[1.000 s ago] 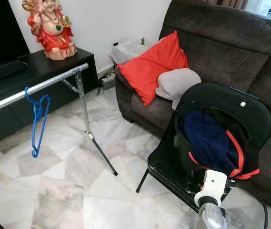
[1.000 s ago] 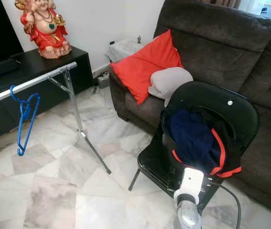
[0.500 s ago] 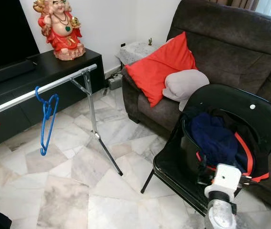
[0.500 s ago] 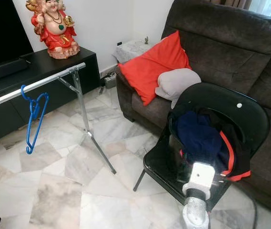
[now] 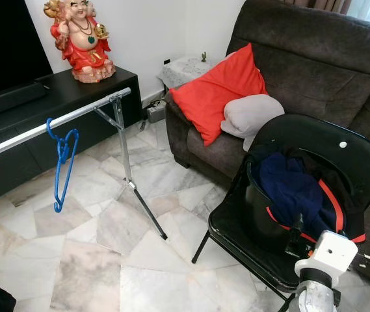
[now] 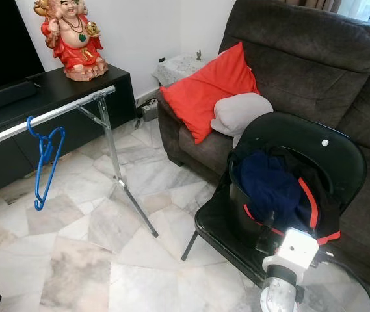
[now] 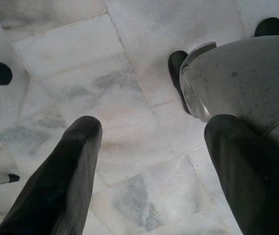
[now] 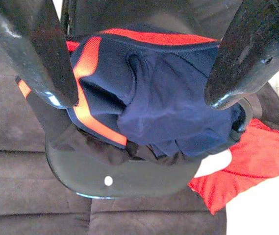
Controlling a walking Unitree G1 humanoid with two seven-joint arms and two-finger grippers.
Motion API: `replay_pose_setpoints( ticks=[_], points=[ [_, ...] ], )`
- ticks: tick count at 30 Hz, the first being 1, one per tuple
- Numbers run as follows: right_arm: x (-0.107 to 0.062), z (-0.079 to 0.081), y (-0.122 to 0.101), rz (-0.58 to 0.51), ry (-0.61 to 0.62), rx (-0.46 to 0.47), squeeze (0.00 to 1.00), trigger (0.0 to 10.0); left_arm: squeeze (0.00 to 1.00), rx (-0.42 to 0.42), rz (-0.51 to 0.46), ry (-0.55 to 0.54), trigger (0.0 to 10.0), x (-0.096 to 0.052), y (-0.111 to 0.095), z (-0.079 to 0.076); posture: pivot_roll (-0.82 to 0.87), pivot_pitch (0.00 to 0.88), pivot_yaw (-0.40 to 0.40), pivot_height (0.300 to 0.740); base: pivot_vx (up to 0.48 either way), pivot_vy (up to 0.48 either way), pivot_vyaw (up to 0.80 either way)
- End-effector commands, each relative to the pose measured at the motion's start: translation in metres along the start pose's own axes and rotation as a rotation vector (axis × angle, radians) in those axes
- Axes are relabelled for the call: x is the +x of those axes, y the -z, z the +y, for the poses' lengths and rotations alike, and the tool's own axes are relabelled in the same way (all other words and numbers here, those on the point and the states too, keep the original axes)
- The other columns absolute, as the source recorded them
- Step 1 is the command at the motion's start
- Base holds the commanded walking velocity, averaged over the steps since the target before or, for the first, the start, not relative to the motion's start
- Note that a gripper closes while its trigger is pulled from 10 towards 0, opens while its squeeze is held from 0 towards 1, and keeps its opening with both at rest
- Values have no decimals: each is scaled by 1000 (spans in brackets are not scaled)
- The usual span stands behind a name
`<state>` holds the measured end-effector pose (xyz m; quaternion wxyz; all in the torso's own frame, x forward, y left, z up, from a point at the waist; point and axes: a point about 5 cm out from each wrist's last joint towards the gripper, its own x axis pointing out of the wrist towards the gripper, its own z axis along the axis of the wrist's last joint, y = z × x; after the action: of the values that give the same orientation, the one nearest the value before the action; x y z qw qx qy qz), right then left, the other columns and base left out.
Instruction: Hang hanger
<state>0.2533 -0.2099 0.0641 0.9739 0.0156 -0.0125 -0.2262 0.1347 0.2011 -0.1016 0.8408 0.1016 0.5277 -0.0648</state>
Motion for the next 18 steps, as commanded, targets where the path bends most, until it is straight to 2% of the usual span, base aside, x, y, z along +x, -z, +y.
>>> replay_pose_setpoints(
  ticks=[1, 13, 18],
  points=[
    [-2, 2, -1, 16, -8, 7, 0, 10000, 0, 8, 15, 41, 10000, 0, 4, -9, 20, 32, 27, 740, 0, 0, 0],
    [-1, 6, 2, 51, -27, 9, 0, 10000, 0, 16, 11, 45, 10000, 0, 3, -9, 20, 10, 27, 740, 0, 0, 0],
    [3, 9, -4, 34, -35, 18, 0, 10000, 0, -9, 3, 38, 10000, 1, 2, -9, 34, 21, 16, 740, 0, 0, 0]
  ],
)
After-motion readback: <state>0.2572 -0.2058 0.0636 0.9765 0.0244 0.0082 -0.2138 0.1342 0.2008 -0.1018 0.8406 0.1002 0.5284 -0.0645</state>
